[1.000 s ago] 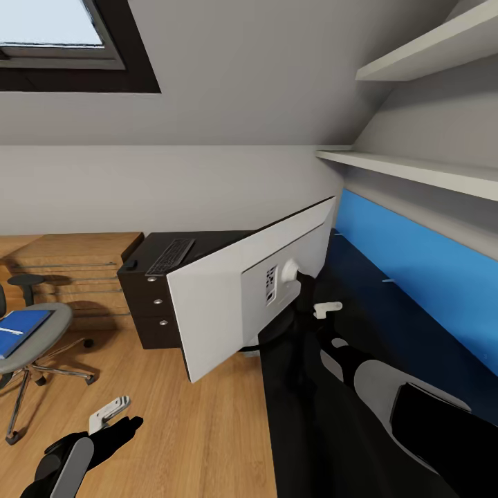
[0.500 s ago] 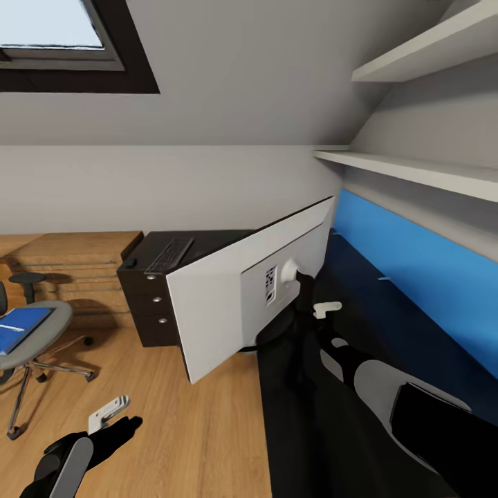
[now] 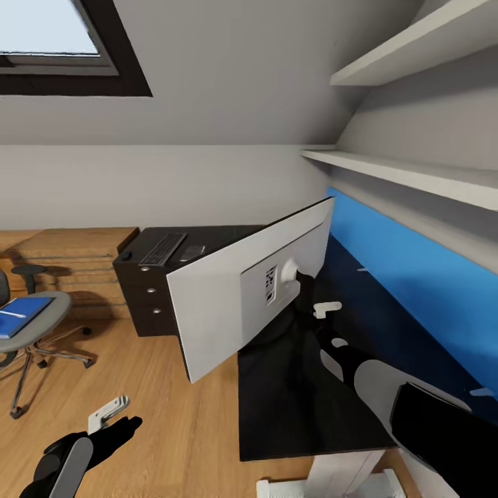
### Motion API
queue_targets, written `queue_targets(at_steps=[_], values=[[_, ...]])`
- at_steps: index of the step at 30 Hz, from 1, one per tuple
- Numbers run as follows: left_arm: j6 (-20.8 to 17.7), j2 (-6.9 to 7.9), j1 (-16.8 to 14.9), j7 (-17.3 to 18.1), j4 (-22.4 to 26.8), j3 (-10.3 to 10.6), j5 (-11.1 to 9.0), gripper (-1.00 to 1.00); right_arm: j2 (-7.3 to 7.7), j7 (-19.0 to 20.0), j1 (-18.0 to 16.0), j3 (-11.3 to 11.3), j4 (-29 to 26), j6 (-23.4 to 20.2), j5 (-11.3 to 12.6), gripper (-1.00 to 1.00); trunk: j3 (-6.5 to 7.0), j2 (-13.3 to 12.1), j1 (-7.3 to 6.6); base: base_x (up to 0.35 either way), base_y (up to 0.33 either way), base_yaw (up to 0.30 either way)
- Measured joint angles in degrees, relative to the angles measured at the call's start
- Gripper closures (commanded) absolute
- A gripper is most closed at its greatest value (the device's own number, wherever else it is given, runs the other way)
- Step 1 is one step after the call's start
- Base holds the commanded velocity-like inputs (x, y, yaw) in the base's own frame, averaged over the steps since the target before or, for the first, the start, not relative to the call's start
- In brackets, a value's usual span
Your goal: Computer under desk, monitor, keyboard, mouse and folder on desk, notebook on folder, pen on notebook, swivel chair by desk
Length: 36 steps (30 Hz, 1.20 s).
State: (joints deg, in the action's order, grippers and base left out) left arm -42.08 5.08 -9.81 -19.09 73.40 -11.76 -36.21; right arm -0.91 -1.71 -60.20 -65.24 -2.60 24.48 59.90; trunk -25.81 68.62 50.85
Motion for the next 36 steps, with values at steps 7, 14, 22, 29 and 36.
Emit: queue_targets(at_steps=[7,14,22,29,36], values=[[0.01,0.02,-0.01,0.07,-0.02,0.01,0.02,-1.00,0.00,0.06,0.01,0.29,-0.18,-0.12,-0.31,1.00,-0.01,0.00,-0.02,-0.056,-0.258,0.000],[0.00,0.02,-0.01,0.00,-0.02,-0.05,0.08,-1.00,-0.01,0.06,0.01,0.45,0.00,0.00,-0.39,1.00,0.00,0.00,-0.03,0.034,-0.295,0.000],[-0.02,0.01,-0.02,0.02,0.00,-0.09,0.04,-1.00,0.01,0.06,0.02,0.44,-0.07,-0.04,-0.36,1.00,-0.01,0.00,-0.03,0.009,-0.087,0.000],[-0.02,0.07,-0.01,0.06,0.00,-0.09,0.03,-1.00,0.01,0.03,0.03,0.51,-0.10,-0.06,-0.45,1.00,-0.01,0.00,-0.03,0.000,-0.004,0.000],[-0.02,0.05,-0.01,0.07,0.00,-0.09,0.01,-1.00,0.01,0.06,0.02,0.46,-0.07,-0.03,-0.39,1.00,-0.01,0.00,-0.03,0.000,0.000,0.000]])
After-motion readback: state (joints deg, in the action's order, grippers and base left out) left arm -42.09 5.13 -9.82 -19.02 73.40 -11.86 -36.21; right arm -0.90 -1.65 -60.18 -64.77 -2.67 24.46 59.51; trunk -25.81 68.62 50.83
